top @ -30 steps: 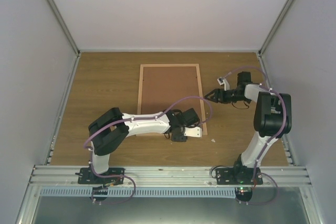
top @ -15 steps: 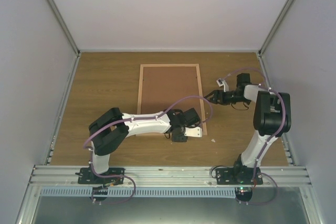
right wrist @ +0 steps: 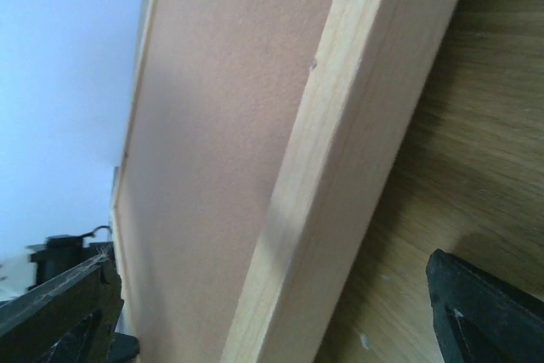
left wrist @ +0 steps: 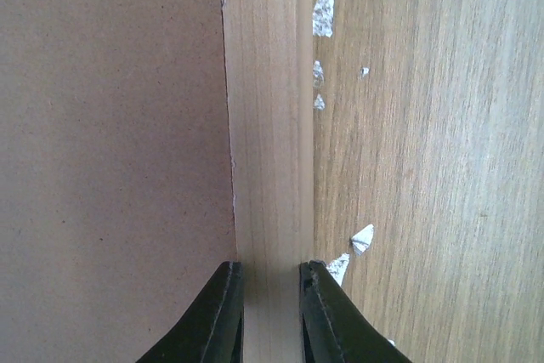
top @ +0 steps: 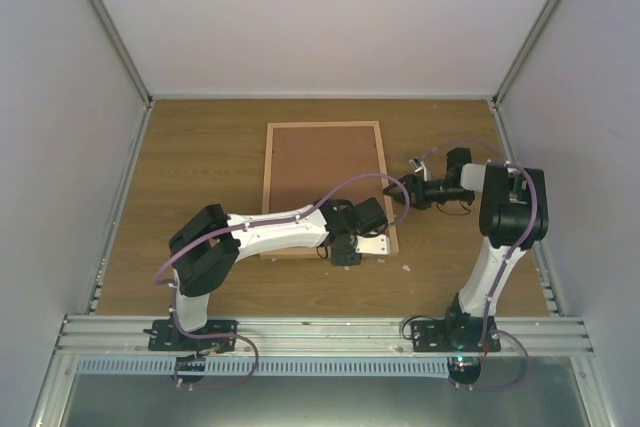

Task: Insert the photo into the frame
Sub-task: Turn over the photo frame at the center of the board.

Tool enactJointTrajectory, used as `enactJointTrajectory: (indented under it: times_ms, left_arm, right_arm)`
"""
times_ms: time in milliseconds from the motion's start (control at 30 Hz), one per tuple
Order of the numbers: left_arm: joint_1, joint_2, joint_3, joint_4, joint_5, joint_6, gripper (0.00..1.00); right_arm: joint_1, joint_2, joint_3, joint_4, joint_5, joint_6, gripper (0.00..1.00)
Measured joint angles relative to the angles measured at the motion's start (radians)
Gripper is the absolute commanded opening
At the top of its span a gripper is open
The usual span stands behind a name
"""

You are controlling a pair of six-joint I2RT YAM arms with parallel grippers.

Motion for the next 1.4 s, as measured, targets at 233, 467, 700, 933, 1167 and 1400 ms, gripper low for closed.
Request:
enactJointTrajectory:
  times_ms: [233,467,700,933,1167,1400]
  left_arm:
    - [0.0,-0.006,0.015,-0.017,0.002,-0.002,0.0]
    - [0.0,-0.011,0.017,-0.036,-0.001,-0.005,0.0]
    - [0.0,-0.012,0.019,-0.055,-0.006,-0.021,0.18]
    - [0.0,-0.068,0.019,-0.028,-0.011,-0.025,0.77]
    - [0.011,-0.2,0.055,-0.018,-0.015,-0.022,0.99]
    - [0.158,-0.278,0.118,-0.013,0.001,-0.05,0.99]
  right_arm:
    - [0.0,0.11,0.045,-0.029,-0.187,0.022,0.84]
    - [0.007,0.201,0.085,-0.066,-0.343,0.049,0.73]
    - [0.058,0.26,0.112,-0.102,-0.387,0.03,0.51]
    - [0.043,0.25,0.109,-0.116,-0.348,0.019,0.47]
    - [0.039,0.172,0.099,-0.116,-0.259,0.033,0.37]
    - [0.036,0.085,0.225,-0.213,-0.148,0.038,0.33]
